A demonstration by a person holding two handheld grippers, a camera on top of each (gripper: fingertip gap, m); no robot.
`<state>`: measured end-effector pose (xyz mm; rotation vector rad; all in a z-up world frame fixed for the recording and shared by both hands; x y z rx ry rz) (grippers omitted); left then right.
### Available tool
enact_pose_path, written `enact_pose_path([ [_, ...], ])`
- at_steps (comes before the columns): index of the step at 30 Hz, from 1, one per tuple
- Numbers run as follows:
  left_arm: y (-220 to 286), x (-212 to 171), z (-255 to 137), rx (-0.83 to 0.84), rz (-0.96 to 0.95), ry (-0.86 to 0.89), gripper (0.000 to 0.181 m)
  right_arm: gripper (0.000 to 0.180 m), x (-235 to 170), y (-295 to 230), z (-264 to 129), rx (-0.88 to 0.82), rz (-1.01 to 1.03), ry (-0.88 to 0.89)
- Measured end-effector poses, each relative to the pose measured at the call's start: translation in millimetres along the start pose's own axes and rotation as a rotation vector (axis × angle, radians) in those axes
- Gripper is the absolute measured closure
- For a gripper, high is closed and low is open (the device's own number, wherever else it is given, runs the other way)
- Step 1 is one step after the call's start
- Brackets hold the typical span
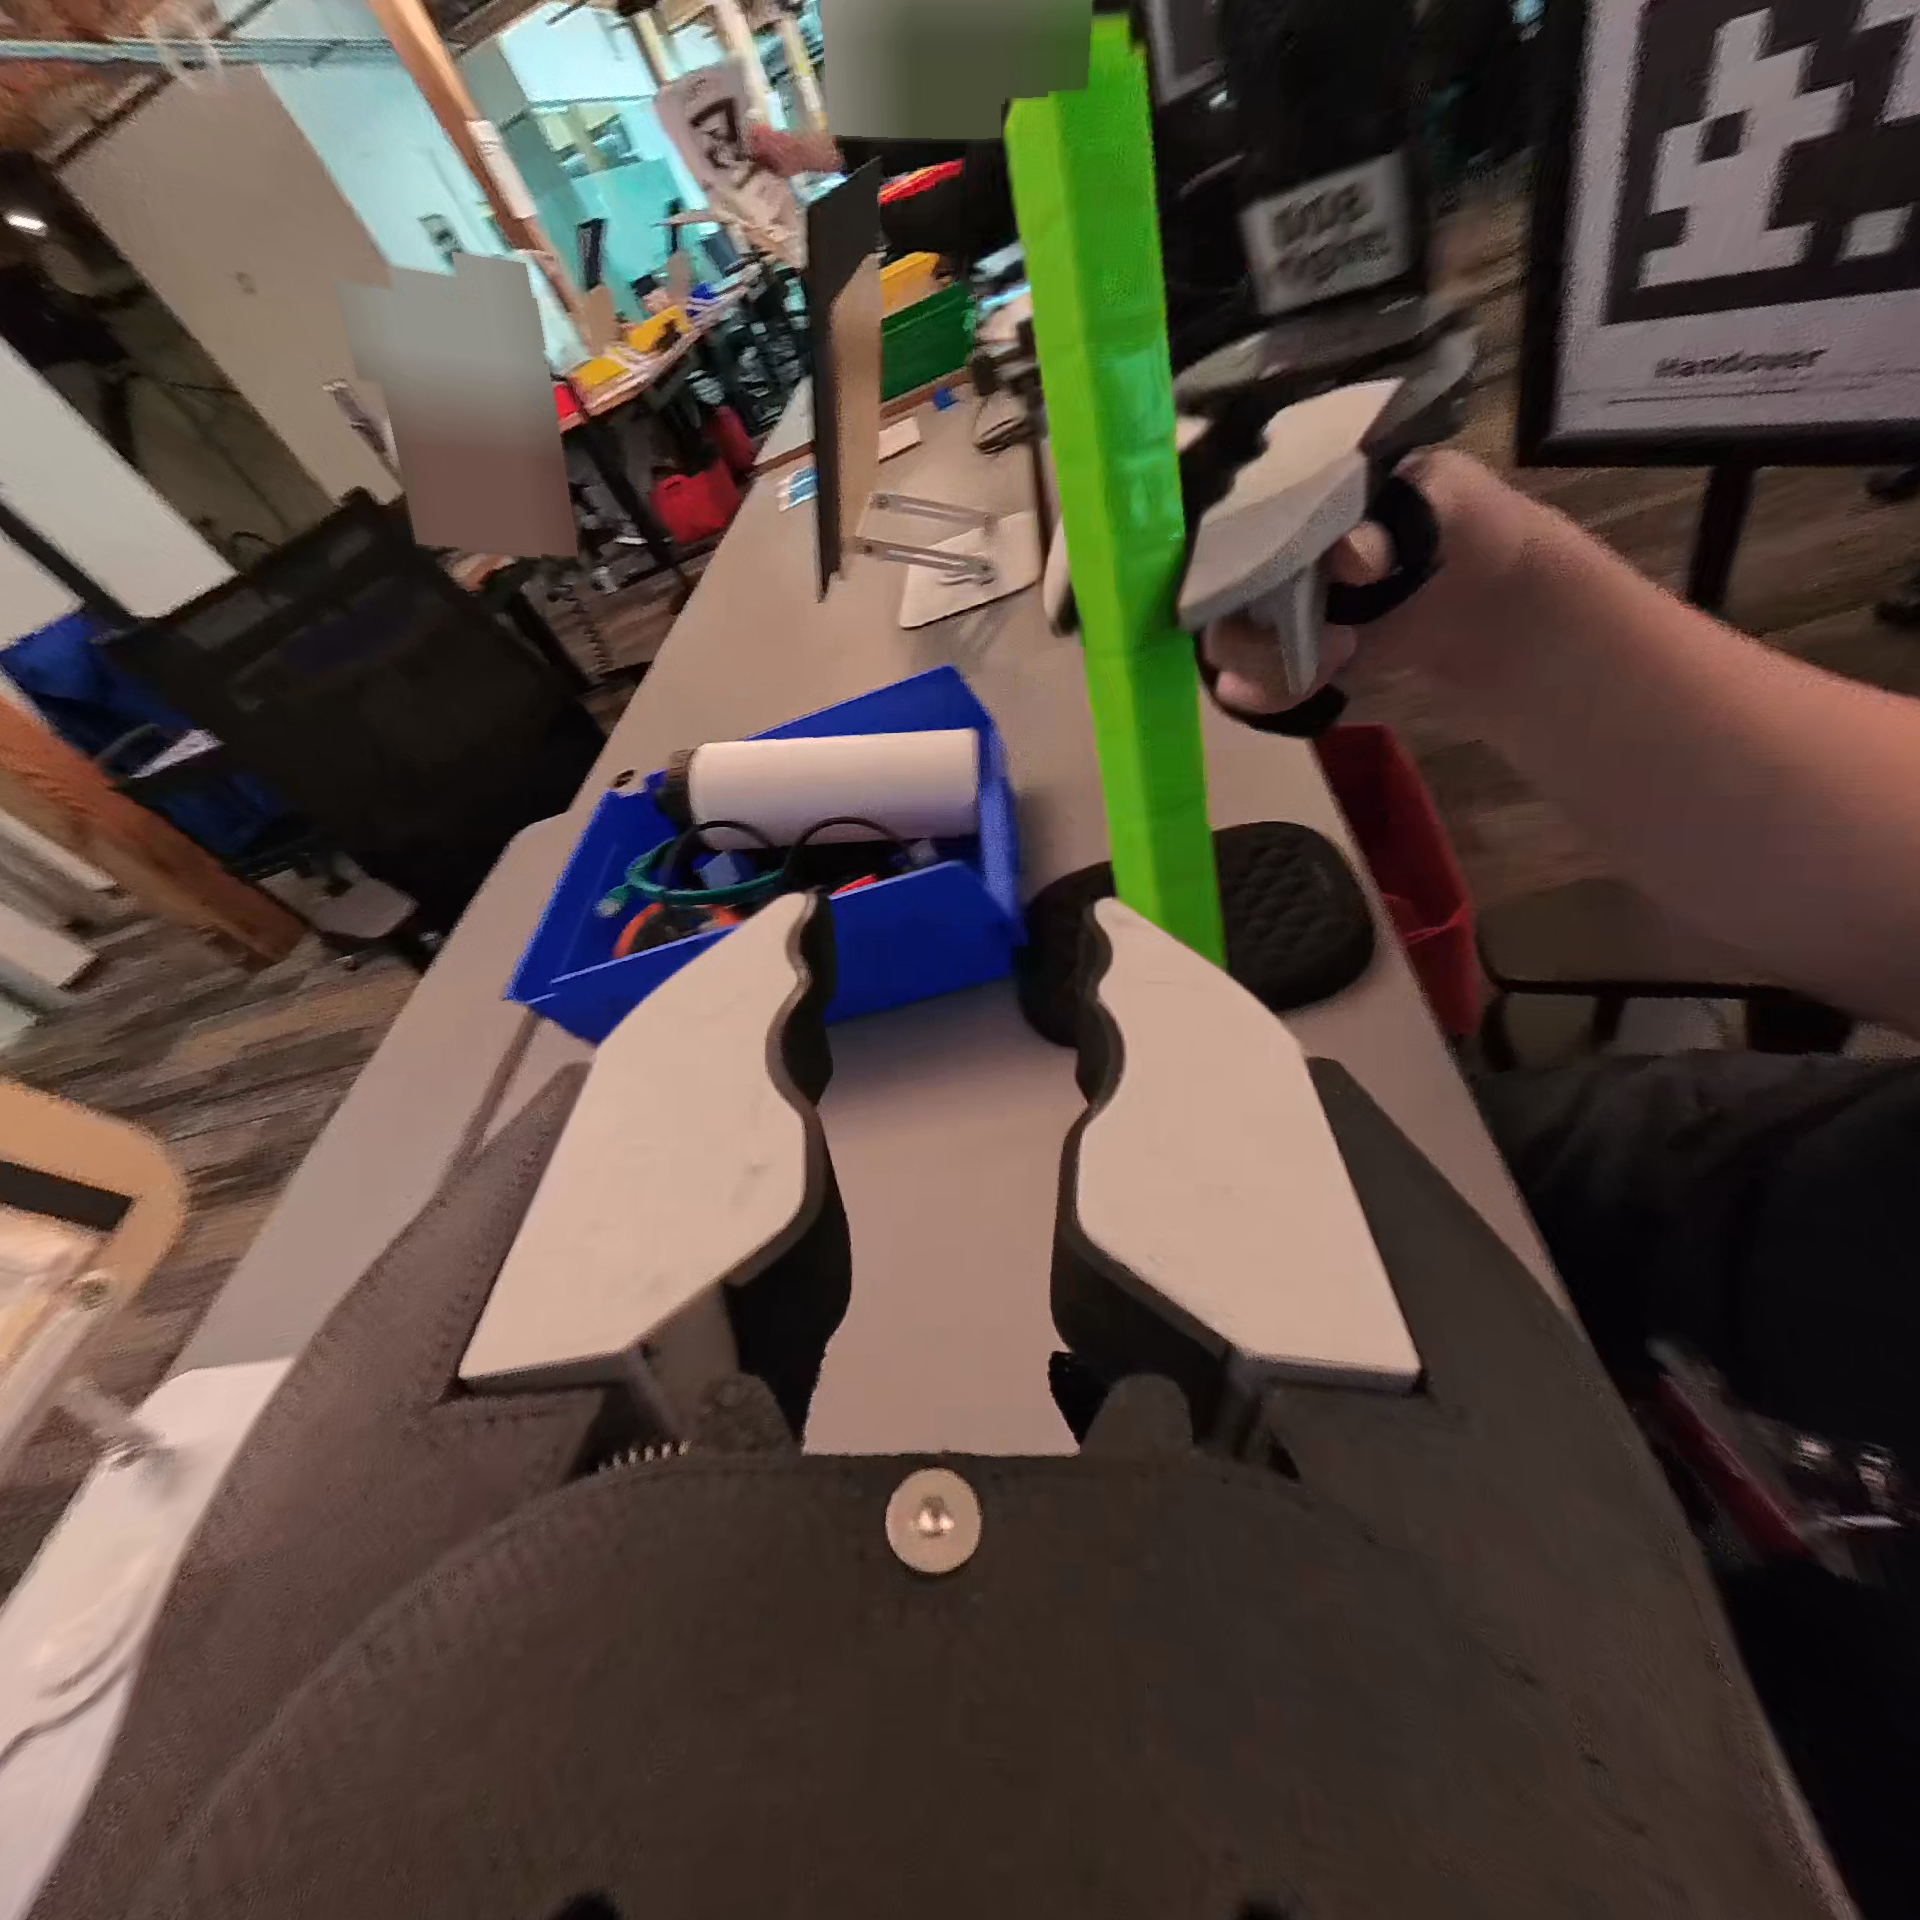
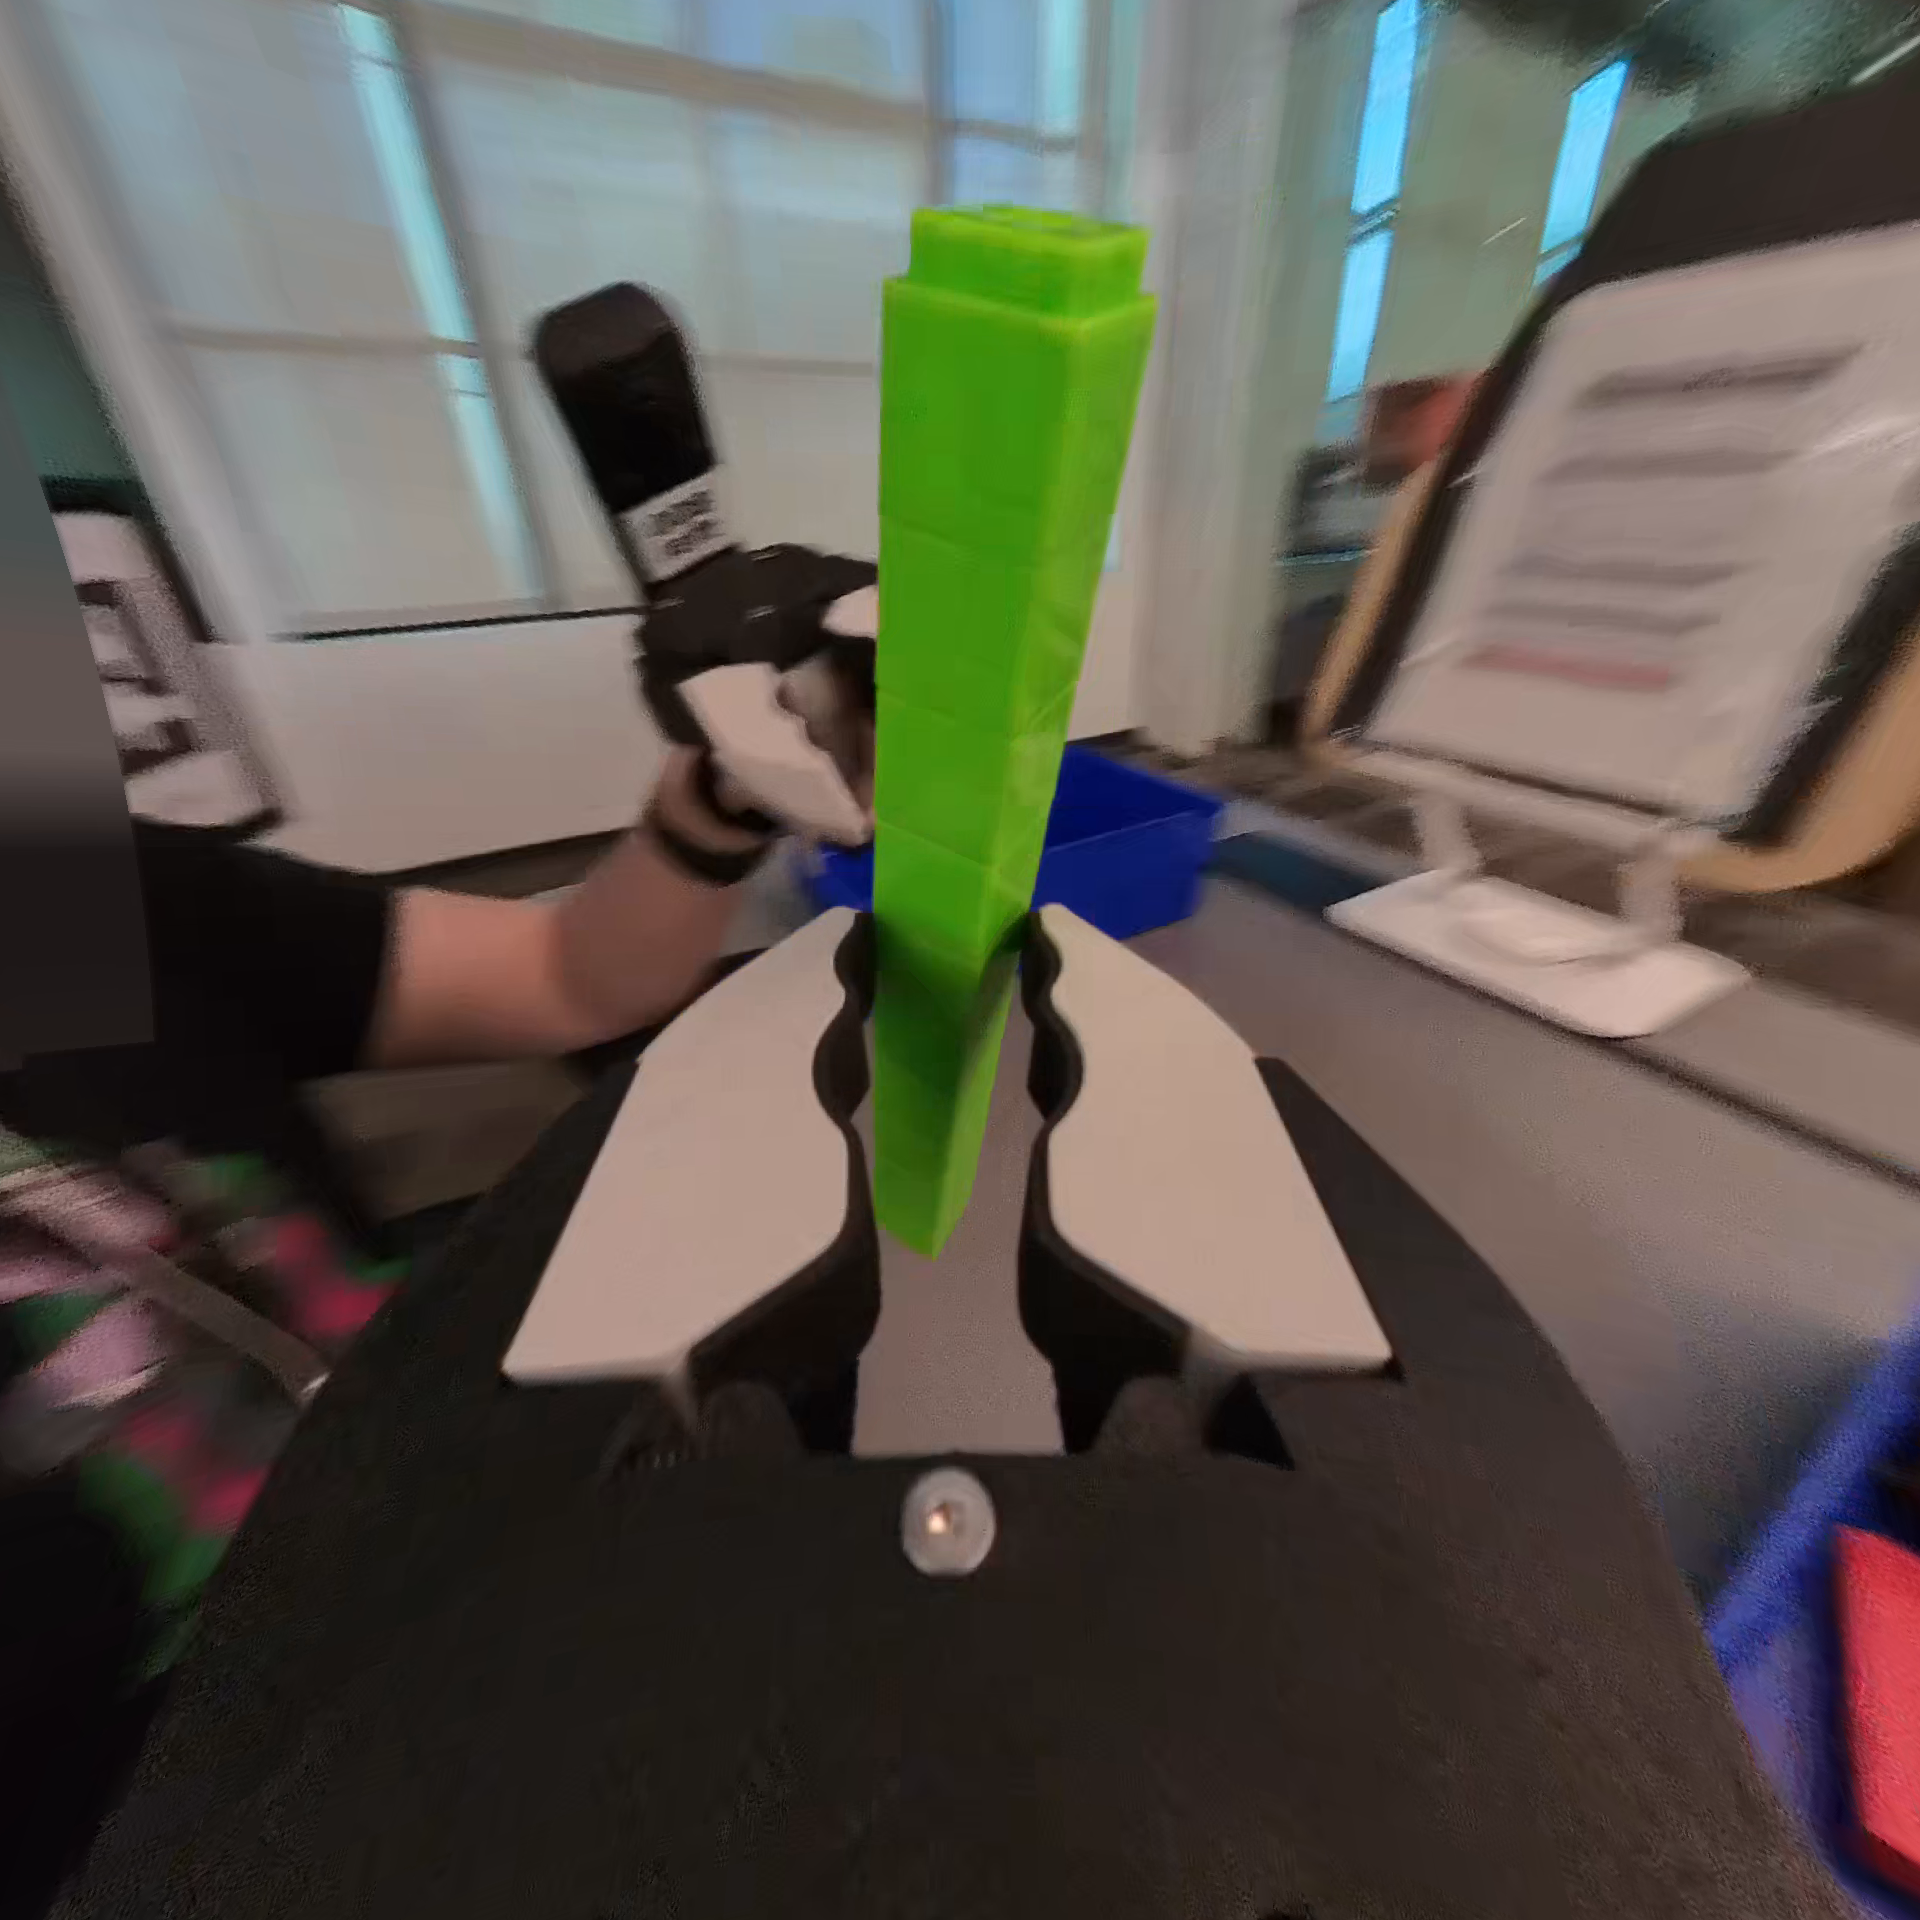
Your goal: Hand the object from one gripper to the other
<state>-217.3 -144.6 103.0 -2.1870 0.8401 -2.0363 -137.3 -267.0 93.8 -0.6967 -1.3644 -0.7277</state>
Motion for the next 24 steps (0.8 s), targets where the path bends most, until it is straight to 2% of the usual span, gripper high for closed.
enact_pose_path([
  [3,17.8,4.1,1.4,-0.196,-0.146,0.043,0.138,0.152,-9.8,-16.3,-1.8,0.225,0.115,0.016],
  [6,37.6,13.5,-0.1,-0.43,-0.341,0.14,0.148,0.152,-16.9,-29.2,10.2,0.417,0.208,-0.016],
  [8,43.9,18.8,0.1,-0.53,-0.474,0.185,0.147,0.152,-22.5,-35.7,22.5,0.514,0.249,-0.057],
  [10,49.2,18.4,2.6,-0.598,-0.554,0.166,0.137,0.152,-28.5,-38.9,34.8,0.569,0.269,-0.099],
  [12,52.7,15.7,5.4,-0.635,-0.582,0.126,0.124,0.152,-35.6,-37.0,44.8,0.568,0.27,-0.149],
  [15,53.6,11.7,8.7,-0.626,-0.569,0.098,0.12,0.152,-42.1,-34.7,54.1,0.577,0.28,-0.191],
  [21,53.7,6.0,11.7,-0.593,-0.519,0.07,0.134,0.152,-50.2,-31.5,62.2,0.574,0.305,-0.24],
  [24,53.2,3.9,11.5,-0.618,-0.518,0.073,0.159,0.152,-52.8,-32.7,65.7,0.569,0.289,-0.256],
])
Point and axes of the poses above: each gripper's, where its closed fingertips meet, z out along the fingers, x out of its top, y = z × x across the jaws, the point moved 4 cm from there along -z, back along the fingers, and after that the axes turned 14 degrees about x, right-handed, at the moved point
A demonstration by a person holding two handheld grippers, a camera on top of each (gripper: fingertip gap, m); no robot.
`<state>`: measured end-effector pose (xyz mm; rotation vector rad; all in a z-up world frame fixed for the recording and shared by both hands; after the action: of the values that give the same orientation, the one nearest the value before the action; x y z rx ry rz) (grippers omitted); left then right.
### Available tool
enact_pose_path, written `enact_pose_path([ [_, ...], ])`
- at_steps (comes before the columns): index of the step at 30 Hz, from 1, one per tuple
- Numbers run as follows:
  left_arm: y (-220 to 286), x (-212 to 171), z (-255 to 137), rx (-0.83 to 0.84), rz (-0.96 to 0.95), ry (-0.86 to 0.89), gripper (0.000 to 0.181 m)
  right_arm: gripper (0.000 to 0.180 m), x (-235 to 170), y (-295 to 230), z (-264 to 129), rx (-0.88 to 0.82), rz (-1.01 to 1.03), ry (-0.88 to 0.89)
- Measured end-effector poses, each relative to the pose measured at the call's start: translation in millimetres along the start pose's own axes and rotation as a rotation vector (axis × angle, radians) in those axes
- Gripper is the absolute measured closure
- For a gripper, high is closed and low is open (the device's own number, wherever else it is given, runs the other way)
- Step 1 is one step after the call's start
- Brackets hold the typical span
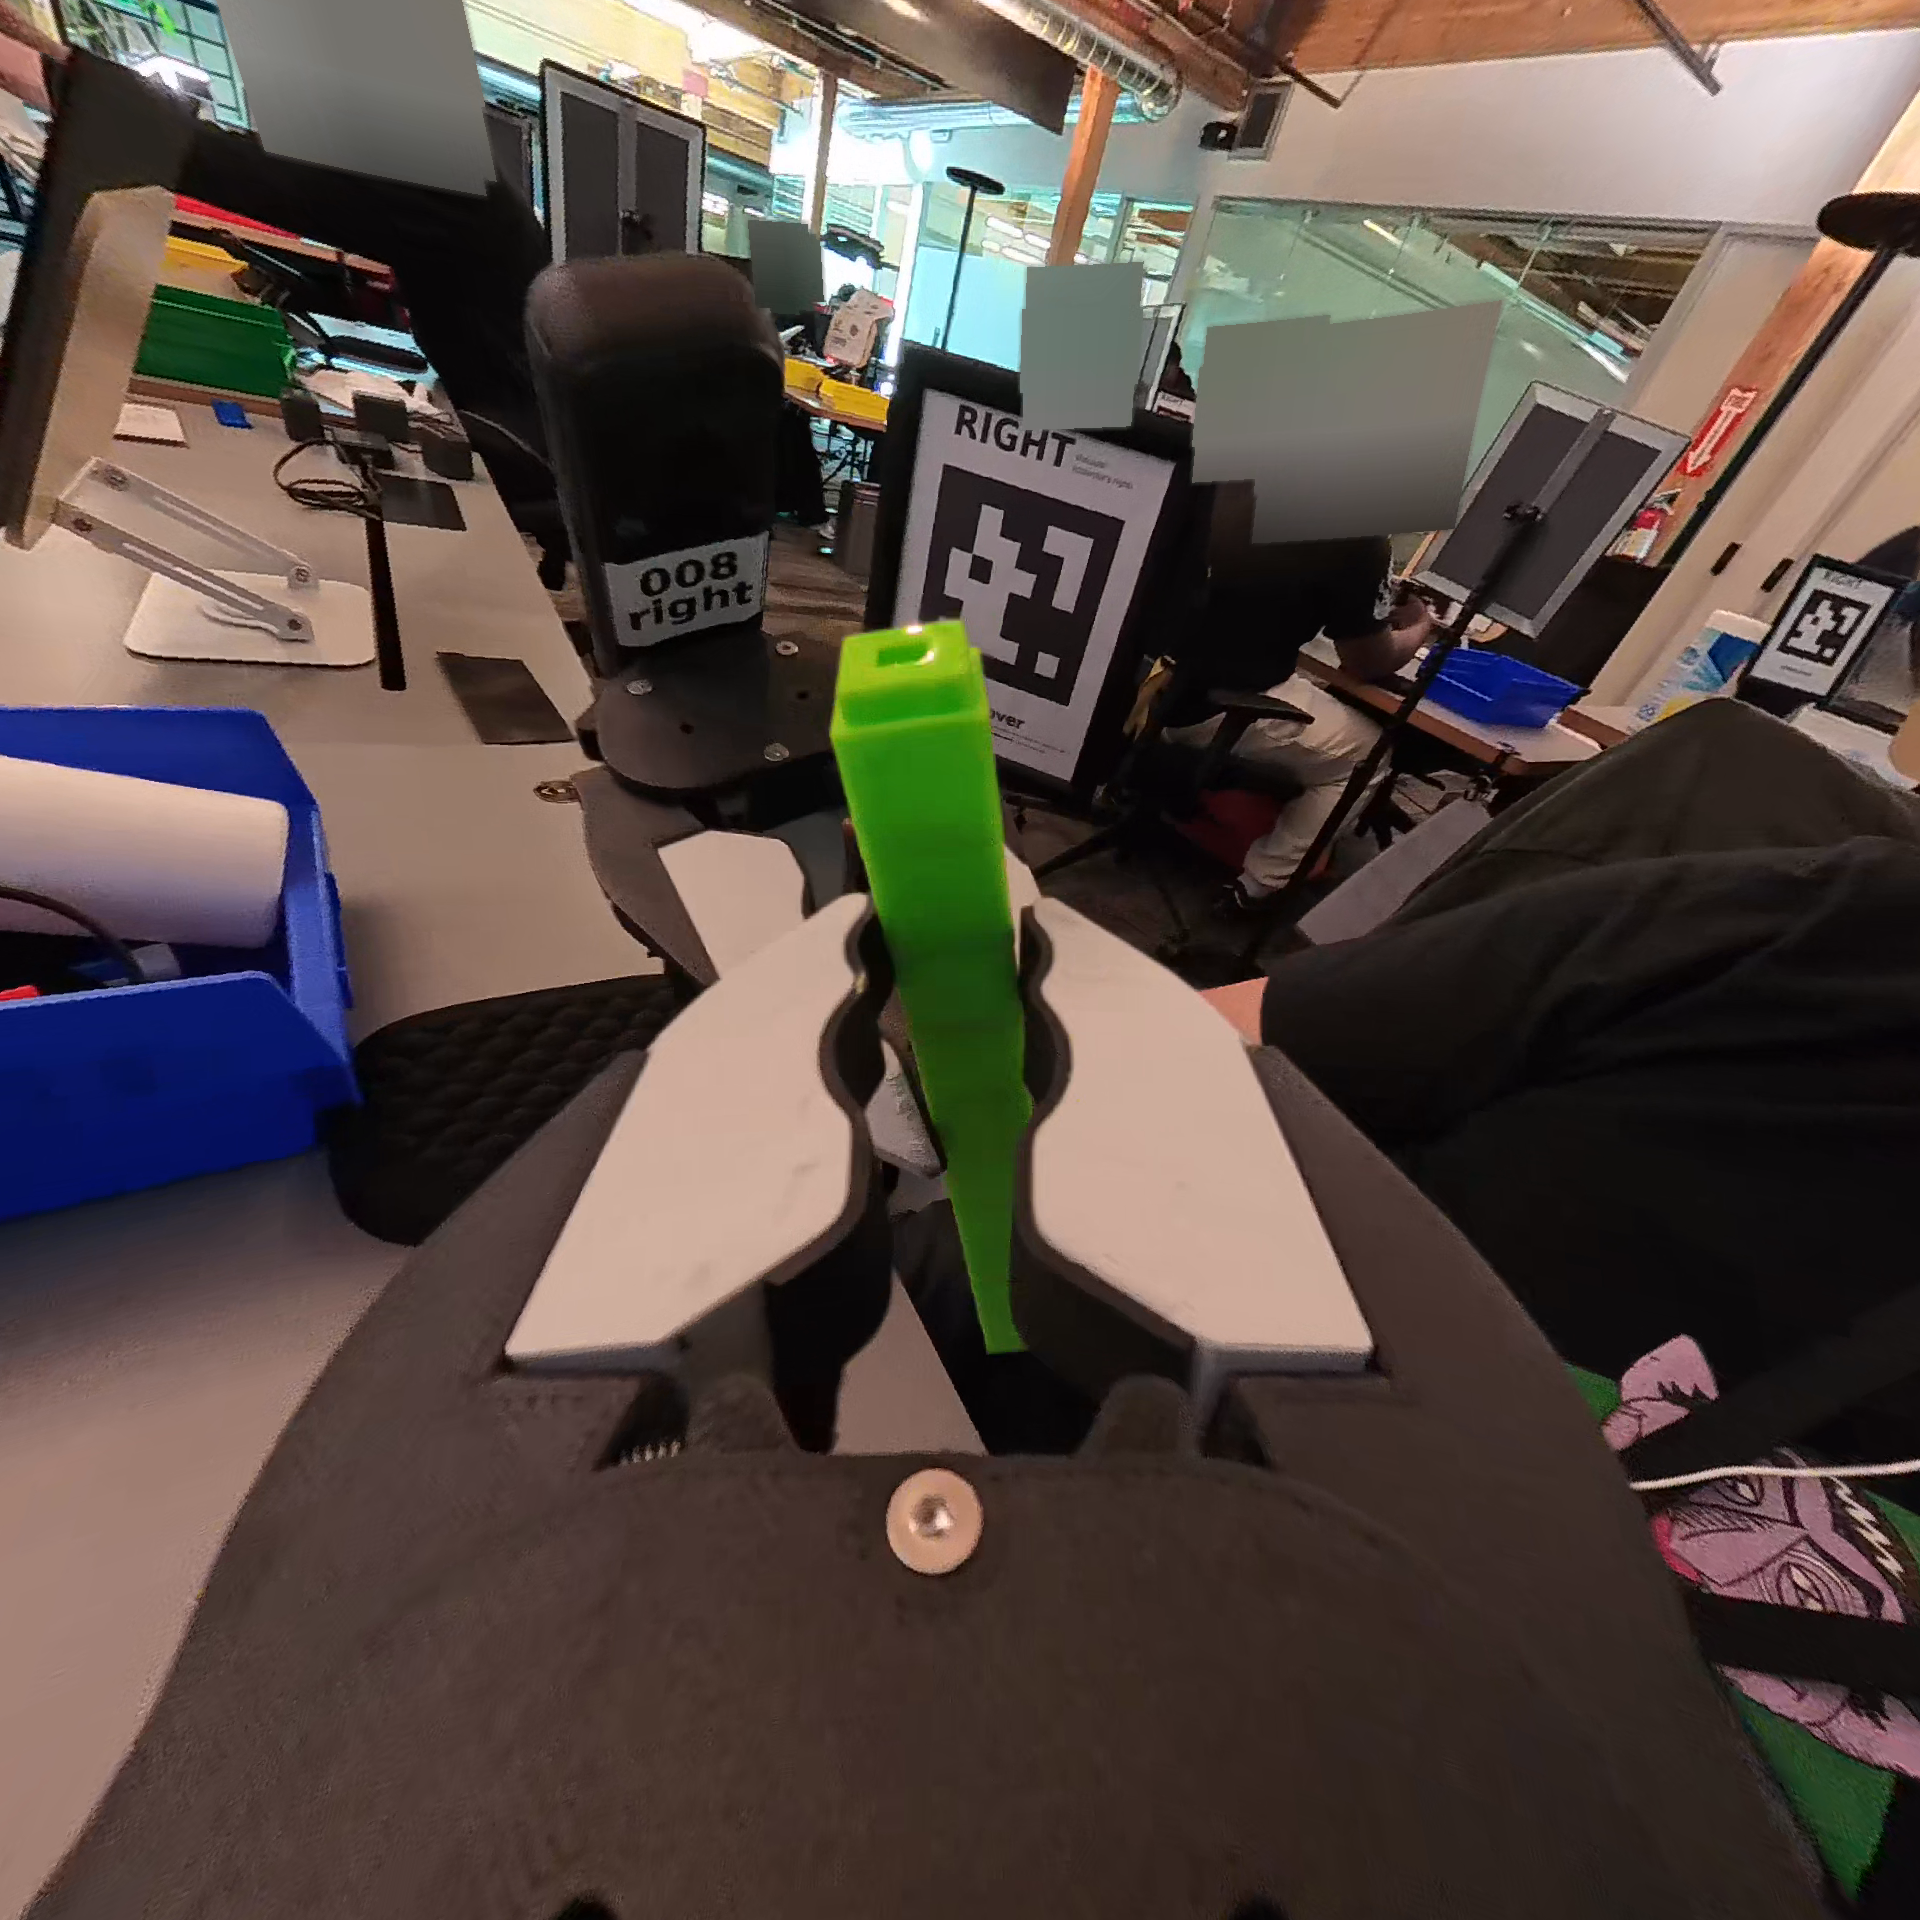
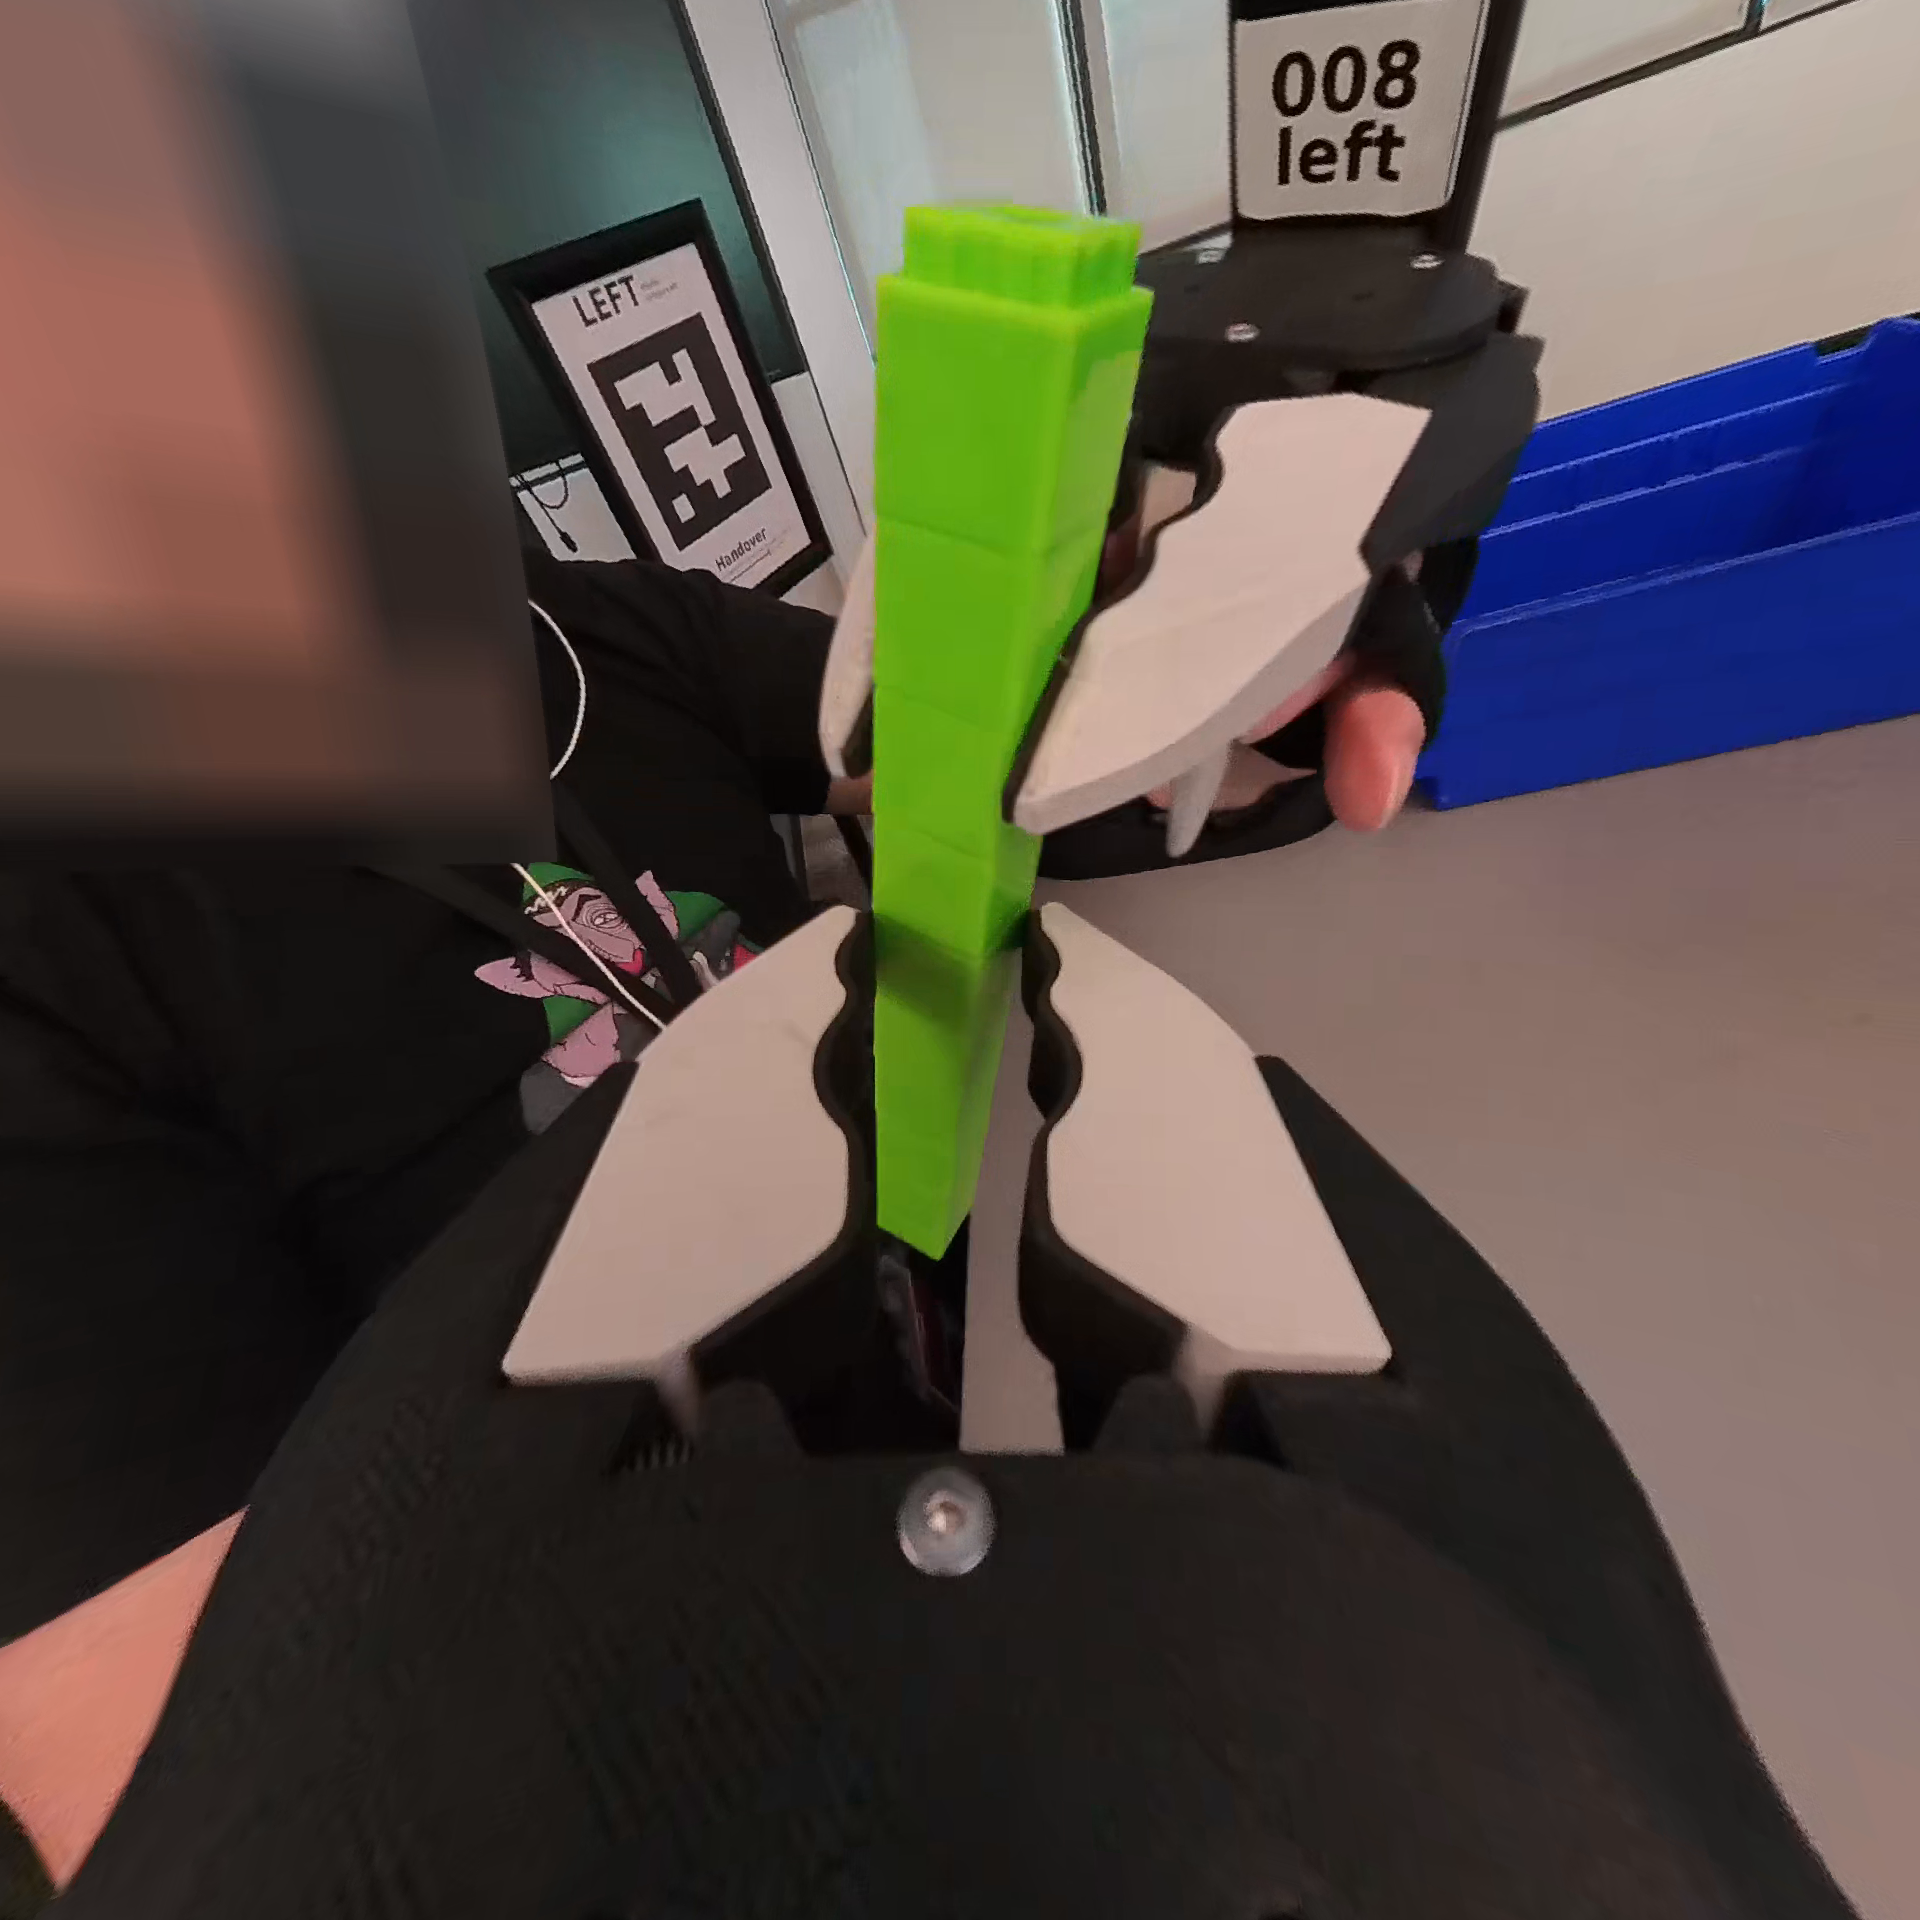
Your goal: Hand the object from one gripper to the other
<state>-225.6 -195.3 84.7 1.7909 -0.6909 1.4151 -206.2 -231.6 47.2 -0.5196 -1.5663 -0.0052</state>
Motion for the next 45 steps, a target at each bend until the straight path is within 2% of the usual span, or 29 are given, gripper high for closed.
enact_pose_path([
  [3,-5.2,1.0,-1.2,0.034,0.008,-0.001,0.159,0.152,0.1,5.6,-3.7,-0.094,-0.07,-0.003],
  [5,-11.8,5.2,-5.6,0.103,0.06,0.02,0.159,0.139,0.7,11.3,-13.2,-0.232,-0.163,-0.005],
  [9,-28.2,17.1,-19.8,0.356,0.284,0.066,0.159,0.129,7.7,12.5,-36.4,-0.512,-0.37,0.047],
  [13,-33.4,30.3,-30.8,0.623,0.554,0.202,0.159,0.129,33.6,11.0,-64.9,-0.896,-0.461,0.21],
  [15,-34.0,31.2,-30.9,0.714,0.626,0.213,0.159,0.13,46.9,2.1,-63.0,-0.995,-0.543,0.282],
  [21,-34.3,24.1,-22.3,0.792,0.713,0.17,0.159,0.127,69.2,-4.3,-27.7,-0.99,-0.613,0.291],
  [31,-37.9,23.6,-22.1,0.926,0.784,0.149,0.159,0.126,79.8,2.2,-11.8,-1.234,-0.653,0.259],
  [35,-36.7,22.2,-20.0,0.928,0.798,0.144,0.159,0.138,79.6,10.2,-11.7,-1.282,-0.642,0.243],
  [36,-36.0,21.7,-18.9,0.927,0.807,0.14,0.159,0.139,79.0,13.4,-12.9,-1.284,-0.629,0.236],
  [38,-36.7,19.6,-16.4,0.93,0.827,0.111,0.159,0.157,76.4,18.0,-11.8,-1.243,-0.597,0.216],
  [40,-38.8,18.1,-13.4,0.92,0.86,0.083,0.157,0.157,75.9,18.2,-17.3,-1.238,-0.578,0.228],
  [42,-39.5,16.8,-12.1,0.901,0.866,0.051,0.134,0.157,74.0,19.7,-25.7,-1.217,-0.549,0.181],
  [45,-32.3,13.4,-11.6,0.778,0.839,-0.002,0.129,0.157,69.6,19.6,-37.6,-1.074,-0.418,0.123],
])
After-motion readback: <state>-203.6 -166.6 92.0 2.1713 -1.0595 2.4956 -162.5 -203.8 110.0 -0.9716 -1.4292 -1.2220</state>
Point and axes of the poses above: each gripper's, where its closed fingertips meet, z out along the fingers, x out of its top, y = z × x across the jaws, the point moved 4 cm from there along -z, back along the fingers, and after that the axes turned 14 degrees about x, right-handed, at the moved point
